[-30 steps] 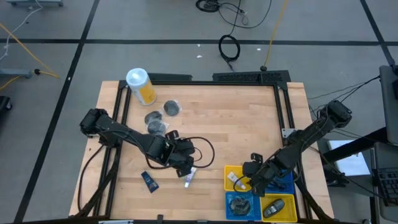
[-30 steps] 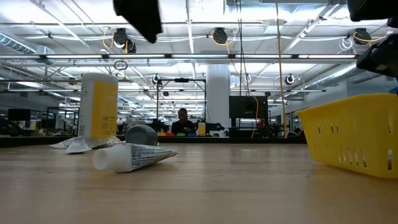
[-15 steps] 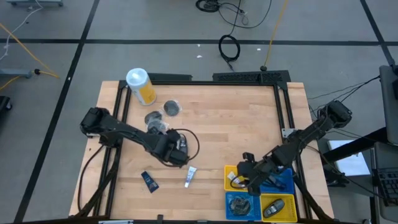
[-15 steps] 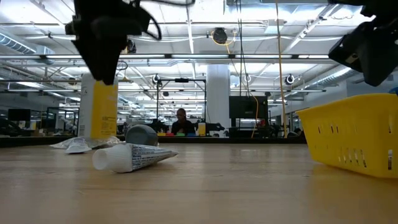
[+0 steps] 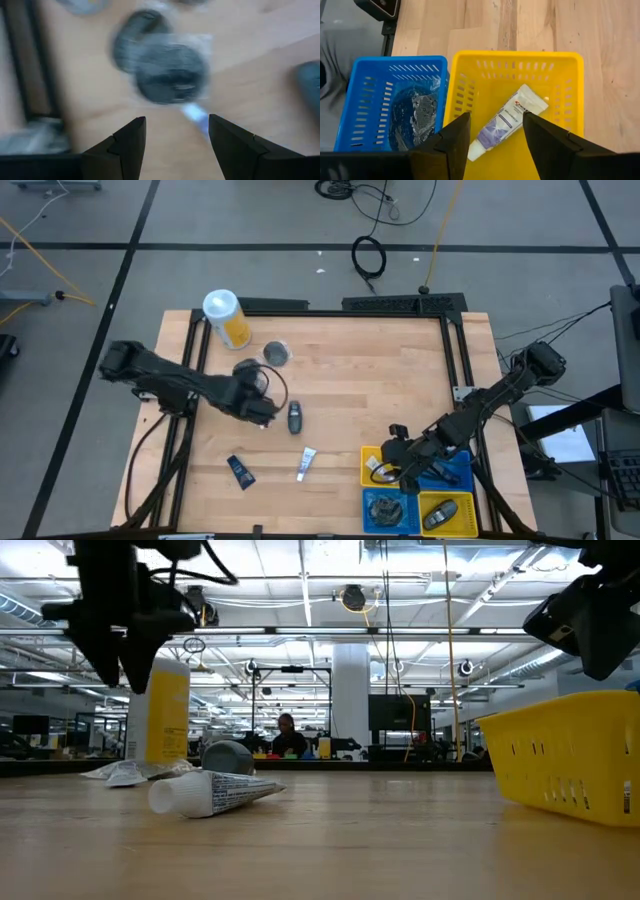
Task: Pick & Place Travel size toiletries
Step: Put the white toothpaste into the top yellow bin
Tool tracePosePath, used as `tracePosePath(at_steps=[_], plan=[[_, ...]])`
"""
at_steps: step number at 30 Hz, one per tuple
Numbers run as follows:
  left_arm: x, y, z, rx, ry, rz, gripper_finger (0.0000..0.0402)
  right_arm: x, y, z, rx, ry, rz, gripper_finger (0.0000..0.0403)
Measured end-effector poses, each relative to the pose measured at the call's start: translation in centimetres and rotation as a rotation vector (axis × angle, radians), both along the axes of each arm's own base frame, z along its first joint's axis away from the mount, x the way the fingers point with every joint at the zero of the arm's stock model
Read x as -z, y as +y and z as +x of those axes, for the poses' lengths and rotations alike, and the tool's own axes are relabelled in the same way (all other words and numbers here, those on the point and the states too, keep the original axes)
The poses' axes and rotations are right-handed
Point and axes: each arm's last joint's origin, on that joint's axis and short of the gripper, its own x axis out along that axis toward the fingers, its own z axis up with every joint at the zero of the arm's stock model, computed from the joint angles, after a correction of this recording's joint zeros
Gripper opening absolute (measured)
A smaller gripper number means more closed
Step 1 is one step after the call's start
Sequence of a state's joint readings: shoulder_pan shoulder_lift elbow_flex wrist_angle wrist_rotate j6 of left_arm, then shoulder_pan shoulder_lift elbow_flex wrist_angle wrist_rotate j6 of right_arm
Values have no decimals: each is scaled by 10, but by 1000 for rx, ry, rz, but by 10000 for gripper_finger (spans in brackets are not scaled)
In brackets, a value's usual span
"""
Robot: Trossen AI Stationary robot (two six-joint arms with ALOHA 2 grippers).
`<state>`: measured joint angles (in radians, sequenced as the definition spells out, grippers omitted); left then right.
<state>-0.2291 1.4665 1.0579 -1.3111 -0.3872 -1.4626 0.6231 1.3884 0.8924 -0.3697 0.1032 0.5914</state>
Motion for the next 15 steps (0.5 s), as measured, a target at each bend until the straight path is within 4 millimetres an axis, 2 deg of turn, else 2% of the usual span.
tracePosePath(at_steps=[3,5,10,15], plan=[[11,1,-10,-94,-228,-104,214,0,0,0,-25,-8,-16,172],[21,1,-15,-181,-311,-150,214,0,0,0,-37,-12,-24,172],[40,3,-25,-331,-330,-170,214,0,0,0,-50,-17,-32,171],[43,9,-25,-380,-356,-130,214,0,0,0,-50,-17,-32,171]])
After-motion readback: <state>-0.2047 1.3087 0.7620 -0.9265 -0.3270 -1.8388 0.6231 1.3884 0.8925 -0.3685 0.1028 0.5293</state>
